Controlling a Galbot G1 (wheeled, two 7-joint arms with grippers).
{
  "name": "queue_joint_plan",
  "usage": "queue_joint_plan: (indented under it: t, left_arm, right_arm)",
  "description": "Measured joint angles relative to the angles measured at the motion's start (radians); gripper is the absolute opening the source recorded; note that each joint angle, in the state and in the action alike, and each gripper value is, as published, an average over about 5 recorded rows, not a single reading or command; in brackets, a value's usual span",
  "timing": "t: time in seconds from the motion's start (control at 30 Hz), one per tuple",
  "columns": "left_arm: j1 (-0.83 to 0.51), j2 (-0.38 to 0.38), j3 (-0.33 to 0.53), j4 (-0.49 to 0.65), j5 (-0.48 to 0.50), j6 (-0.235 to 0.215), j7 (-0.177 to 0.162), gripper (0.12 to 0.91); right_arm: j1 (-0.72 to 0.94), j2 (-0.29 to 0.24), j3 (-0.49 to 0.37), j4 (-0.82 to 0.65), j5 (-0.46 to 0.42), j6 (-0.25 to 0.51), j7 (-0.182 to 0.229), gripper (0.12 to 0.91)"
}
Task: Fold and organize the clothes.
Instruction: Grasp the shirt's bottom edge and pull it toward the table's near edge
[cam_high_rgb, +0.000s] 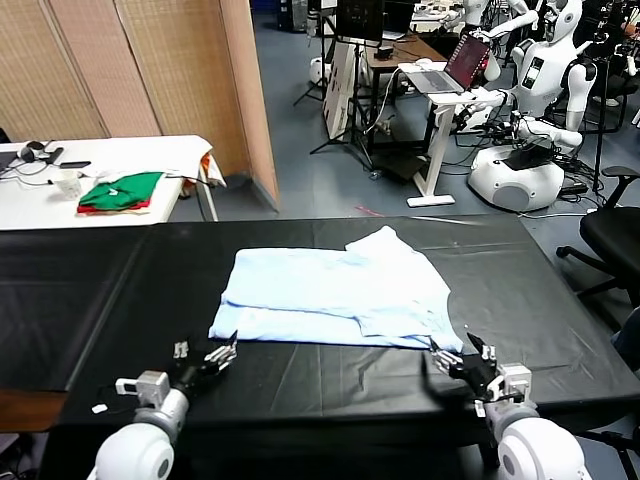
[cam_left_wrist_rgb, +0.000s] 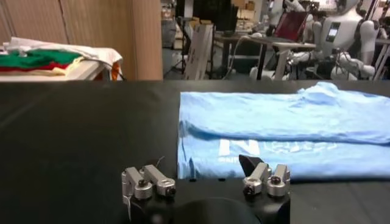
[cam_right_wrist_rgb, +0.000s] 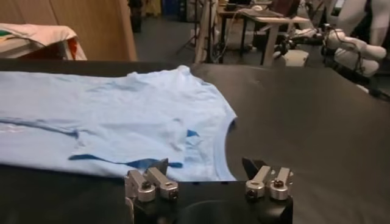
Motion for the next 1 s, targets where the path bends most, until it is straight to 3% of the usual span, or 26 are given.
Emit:
queue_joint_plan:
  t: [0.07,0.2,0.33,0.43,0.7,1.0]
  left_arm:
    - [-0.002,0.000,0.003,0.000,0.002,-0.001,0.005,0.795]
    - [-0.006,-0.002,0.009,0.001,0.005,-0.004,0.006,0.566]
    - [-0.003,-0.002,0.010,0.001,0.012,-0.004,0.006,0.301]
    - [0.004,-0.004,0.008,-0.003,0.027,-0.002,0.003,0.167]
    - [0.064,0.009,-0.028,-0.058,0.103,0.034,-0.039,0.144]
    - [0.173,0.019,-0.112,-0.129,0.142,0.040,-0.055,0.144]
  right_arm:
    - [0.002,0.000,0.000,-0.003,0.000,0.000,0.000,0.356]
    - [0.003,0.001,-0.005,-0.008,0.000,-0.002,0.000,0.170]
    - [0.000,0.004,-0.010,-0.008,0.007,-0.002,0.005,0.140]
    - [-0.009,0.001,-0.014,0.006,0.023,-0.006,0.016,0.140]
    - [-0.053,-0.024,-0.014,0.072,0.086,-0.072,0.073,0.140]
    - [-0.107,-0.033,-0.018,0.140,0.094,-0.102,0.118,0.140]
